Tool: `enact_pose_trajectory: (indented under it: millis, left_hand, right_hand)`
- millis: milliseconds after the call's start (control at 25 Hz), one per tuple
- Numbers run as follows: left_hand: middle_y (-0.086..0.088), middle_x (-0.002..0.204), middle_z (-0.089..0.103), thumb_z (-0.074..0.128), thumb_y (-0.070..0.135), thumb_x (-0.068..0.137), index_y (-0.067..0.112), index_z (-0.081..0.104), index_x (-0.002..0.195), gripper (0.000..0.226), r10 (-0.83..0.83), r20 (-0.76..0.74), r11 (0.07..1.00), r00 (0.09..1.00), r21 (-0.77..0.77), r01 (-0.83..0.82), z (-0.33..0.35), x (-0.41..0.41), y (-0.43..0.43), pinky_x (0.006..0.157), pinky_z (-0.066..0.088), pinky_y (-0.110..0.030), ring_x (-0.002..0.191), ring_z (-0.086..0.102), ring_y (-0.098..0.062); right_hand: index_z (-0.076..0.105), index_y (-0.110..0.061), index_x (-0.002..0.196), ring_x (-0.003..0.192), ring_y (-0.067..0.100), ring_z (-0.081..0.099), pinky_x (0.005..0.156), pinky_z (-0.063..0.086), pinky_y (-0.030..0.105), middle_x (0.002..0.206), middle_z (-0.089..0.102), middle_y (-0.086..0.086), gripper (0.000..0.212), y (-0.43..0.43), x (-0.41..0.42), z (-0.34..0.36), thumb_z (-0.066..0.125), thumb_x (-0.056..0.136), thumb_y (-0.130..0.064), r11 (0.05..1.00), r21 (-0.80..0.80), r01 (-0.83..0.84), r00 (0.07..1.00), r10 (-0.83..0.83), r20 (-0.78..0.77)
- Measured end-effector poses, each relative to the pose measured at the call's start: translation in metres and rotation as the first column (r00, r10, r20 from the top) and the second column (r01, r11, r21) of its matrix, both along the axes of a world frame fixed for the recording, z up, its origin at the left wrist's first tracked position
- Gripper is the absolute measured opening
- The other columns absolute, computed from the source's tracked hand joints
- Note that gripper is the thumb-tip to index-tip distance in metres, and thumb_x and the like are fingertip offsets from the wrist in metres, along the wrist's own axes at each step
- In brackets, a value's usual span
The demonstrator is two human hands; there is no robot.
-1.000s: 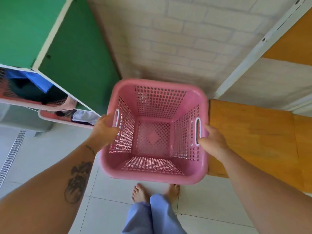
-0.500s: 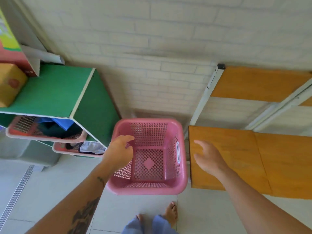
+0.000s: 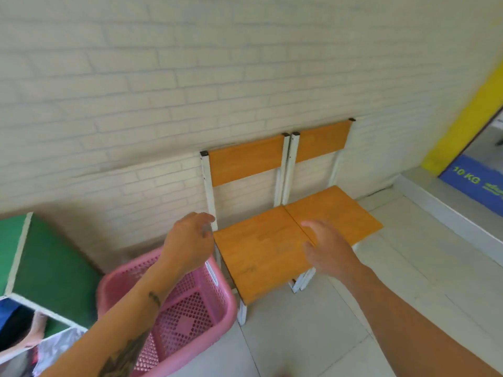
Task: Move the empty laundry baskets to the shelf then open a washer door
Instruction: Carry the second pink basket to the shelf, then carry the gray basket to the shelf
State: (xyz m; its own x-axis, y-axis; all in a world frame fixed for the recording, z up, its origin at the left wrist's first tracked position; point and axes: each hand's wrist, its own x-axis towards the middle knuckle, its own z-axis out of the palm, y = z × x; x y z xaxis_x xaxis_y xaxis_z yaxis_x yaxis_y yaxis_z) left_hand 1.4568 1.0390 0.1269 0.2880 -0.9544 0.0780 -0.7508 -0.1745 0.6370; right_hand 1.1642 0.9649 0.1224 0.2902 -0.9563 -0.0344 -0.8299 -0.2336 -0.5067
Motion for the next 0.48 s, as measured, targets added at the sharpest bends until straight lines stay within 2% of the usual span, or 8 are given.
enact_pose_trajectory:
  millis: [200,320,400,480]
  left_hand:
    - [0.005,0.121,0.062,0.049,0.017,0.087,0.028,0.061,0.121,0.038,-0.228,0.012,0.974,0.974,0.009,0.228,0.018,-0.123,-0.051,0.088,0.045,-0.028,0.109,0.059,-0.016]
    - [0.007,0.12,0.061,0.048,0.02,0.088,0.032,0.061,0.119,0.035,-0.336,0.01,0.942,0.942,0.008,0.336,0.027,-0.223,-0.095,0.08,0.053,-0.031,0.097,0.061,-0.011]
    - [0.005,0.126,0.059,0.048,0.021,0.091,0.031,0.059,0.123,0.035,-0.39,0.016,0.921,0.921,0.027,0.39,0.03,-0.297,-0.122,0.075,0.051,-0.027,0.088,0.058,-0.003]
    - [0.002,0.13,0.058,0.048,0.019,0.092,0.027,0.057,0.128,0.037,-0.469,0.049,0.883,0.882,0.051,0.467,0.031,-0.383,-0.15,0.08,0.051,-0.03,0.087,0.057,-0.007]
  right_hand:
    - [0.048,-0.025,0.136,0.126,0.022,0.045,0.097,0.043,0.038,0.141,0.044,-0.002,0.05,0.009,-0.133,0.021,0.052,0.086,-0.023,0.964,-0.08,0.252,0.968,-0.251,0.026]
    - [0.049,-0.026,0.132,0.12,0.021,0.048,0.097,0.045,0.041,0.138,0.045,-0.004,0.048,0.003,-0.229,0.031,0.052,0.084,-0.025,0.922,-0.123,0.367,0.93,-0.364,0.044]
    - [0.049,-0.027,0.131,0.118,0.02,0.048,0.095,0.045,0.038,0.137,0.044,-0.006,0.048,-0.001,-0.298,0.034,0.052,0.083,-0.027,0.89,-0.147,0.431,0.902,-0.43,0.04]
    - [0.049,-0.029,0.131,0.119,0.021,0.046,0.094,0.043,0.036,0.138,0.043,-0.007,0.049,-0.003,-0.375,0.039,0.052,0.082,-0.029,0.852,-0.152,0.502,0.863,-0.505,0.017]
